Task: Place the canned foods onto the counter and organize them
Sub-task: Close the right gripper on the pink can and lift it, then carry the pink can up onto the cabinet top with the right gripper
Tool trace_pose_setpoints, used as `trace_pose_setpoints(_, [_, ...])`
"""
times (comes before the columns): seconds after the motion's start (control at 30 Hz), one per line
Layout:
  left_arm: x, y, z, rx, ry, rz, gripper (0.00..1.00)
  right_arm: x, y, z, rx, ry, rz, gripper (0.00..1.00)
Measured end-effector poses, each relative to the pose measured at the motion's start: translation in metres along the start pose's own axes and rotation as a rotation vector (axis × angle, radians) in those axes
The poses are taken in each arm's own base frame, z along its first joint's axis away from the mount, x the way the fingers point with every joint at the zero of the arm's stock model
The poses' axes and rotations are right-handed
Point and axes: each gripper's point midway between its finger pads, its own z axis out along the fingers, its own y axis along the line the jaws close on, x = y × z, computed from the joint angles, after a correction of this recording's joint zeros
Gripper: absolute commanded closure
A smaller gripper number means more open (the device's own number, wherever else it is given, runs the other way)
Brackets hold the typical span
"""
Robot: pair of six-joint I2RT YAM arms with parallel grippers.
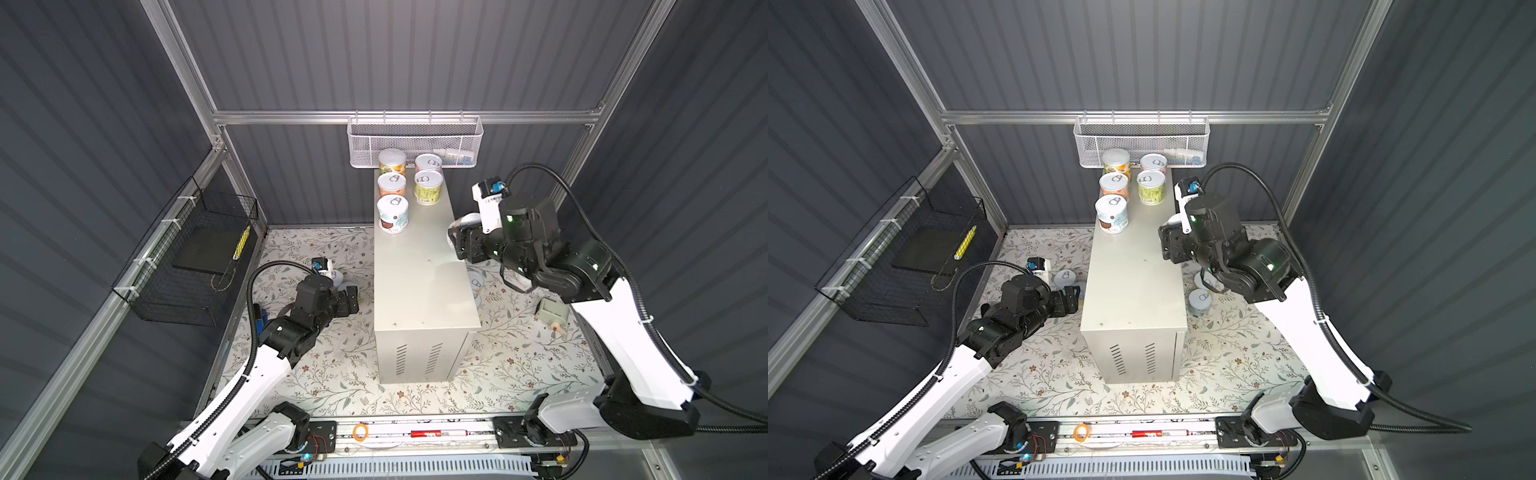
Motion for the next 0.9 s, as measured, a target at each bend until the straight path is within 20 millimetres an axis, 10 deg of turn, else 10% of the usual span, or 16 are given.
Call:
trace_pose_setpoints(0.47, [-0.003, 0.0, -0.003, -0.001, -0.006, 0.002, 0.07, 0.014, 0.016, 0.063, 0.042, 0.131, -0.104, 0.99])
trace_pose_setpoints(0.67, [-0.003, 0.0, -0.004, -0.001, -0.006, 0.002, 0.07, 0.013, 0.014, 0.066, 0.028, 0.136, -0.094, 0.49])
trace_pose_setpoints(0.9, [0.0, 0.001, -0.004, -0.006, 0.005, 0.004, 0.07, 0.01, 0.017, 0.074, 0.012, 0.131, -0.078, 0.33])
